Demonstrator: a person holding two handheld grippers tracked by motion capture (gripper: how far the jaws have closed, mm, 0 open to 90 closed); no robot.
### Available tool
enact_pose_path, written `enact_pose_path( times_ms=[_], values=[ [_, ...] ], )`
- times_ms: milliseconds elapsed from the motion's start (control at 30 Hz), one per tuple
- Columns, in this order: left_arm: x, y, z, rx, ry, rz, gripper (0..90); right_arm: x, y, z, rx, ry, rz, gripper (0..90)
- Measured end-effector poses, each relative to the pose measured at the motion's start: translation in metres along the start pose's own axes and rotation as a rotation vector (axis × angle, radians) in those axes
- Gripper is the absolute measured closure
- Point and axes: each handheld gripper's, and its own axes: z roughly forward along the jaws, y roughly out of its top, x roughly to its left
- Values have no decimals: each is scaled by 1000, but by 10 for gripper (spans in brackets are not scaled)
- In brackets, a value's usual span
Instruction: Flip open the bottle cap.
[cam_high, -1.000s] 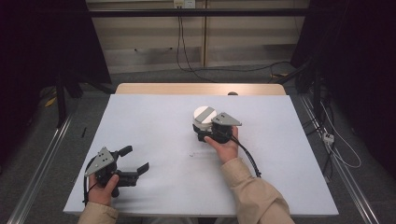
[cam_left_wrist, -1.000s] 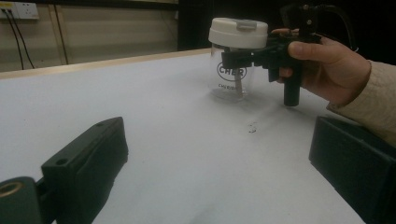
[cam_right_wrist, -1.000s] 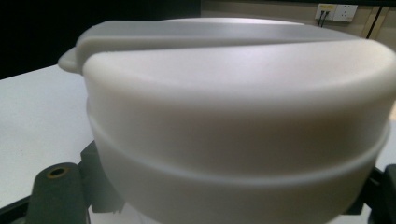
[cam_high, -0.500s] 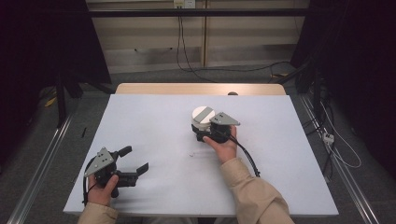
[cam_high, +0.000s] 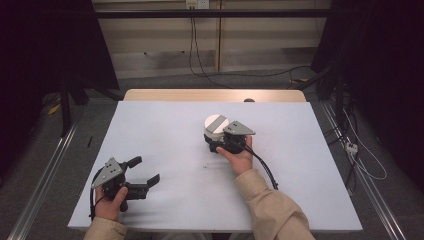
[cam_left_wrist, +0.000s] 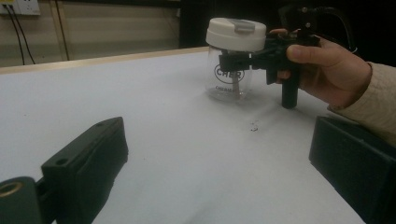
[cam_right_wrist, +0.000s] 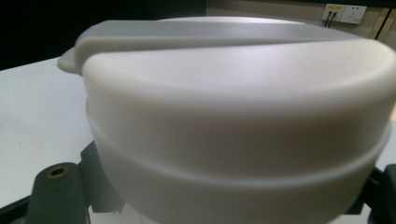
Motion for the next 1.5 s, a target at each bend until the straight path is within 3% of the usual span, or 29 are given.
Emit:
enact_pose_path(
  times_ms=[433,700,1500],
  values=[
    [-10,15,31,35,-19,7,44,0,-1,-2,11,4,-2,186],
    [-17,25,49,46,-45,-32,55,-1,0,-2,15,5,3,186],
    [-25,58,110,122,-112,-67,437,-2,0,-2,18,9,2,186]
  ],
)
